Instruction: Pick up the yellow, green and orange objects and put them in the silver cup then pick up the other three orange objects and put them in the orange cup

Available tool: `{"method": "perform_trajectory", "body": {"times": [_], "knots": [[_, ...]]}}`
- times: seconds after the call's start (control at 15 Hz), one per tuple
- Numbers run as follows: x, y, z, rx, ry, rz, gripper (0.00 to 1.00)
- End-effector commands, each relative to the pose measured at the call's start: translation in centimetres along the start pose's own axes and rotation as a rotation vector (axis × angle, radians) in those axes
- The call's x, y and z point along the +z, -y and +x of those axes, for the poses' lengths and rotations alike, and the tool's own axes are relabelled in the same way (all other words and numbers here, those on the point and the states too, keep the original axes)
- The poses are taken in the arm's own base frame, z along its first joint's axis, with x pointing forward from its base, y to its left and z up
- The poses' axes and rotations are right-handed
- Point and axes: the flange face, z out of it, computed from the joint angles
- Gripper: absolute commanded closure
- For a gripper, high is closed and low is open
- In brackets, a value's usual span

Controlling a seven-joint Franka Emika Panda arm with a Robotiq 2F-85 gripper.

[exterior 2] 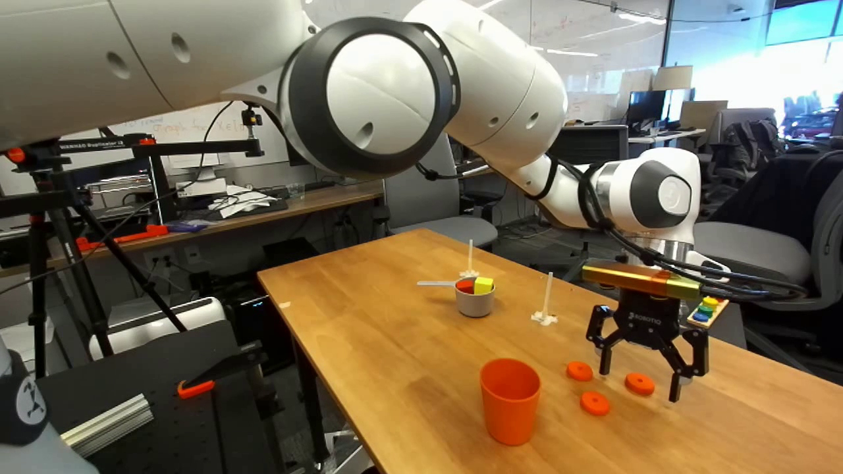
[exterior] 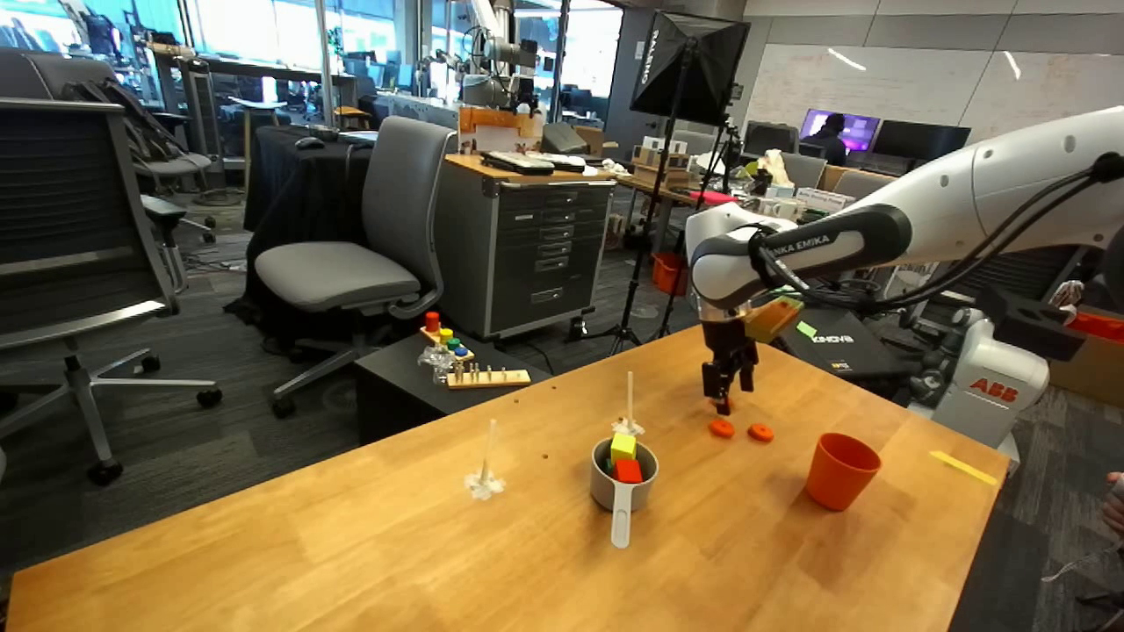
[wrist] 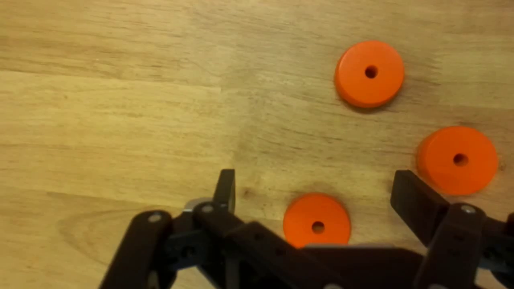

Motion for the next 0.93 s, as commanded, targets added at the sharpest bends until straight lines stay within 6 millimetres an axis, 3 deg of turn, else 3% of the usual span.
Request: {"method": "perform_trajectory", "body": {"times": [0.0, 0.07, 0.6, 0.8, 0.87], "knots": [[-0.73, 0.04, 0.61, -0.006, -0.025, -0.007, 0.06], [-0.90, 0.04, 0.67, -0.006, -0.029, -0.011, 0.26], [-1.02, -0.25, 0.78, -0.001, -0.043, -0.013, 0.87], [-0.94, -0.40, 0.70, 0.002, -0.039, -0.008, 0.97], [-0.92, -0.41, 0.63, 0.002, -0.035, -0.001, 0.64]]}}
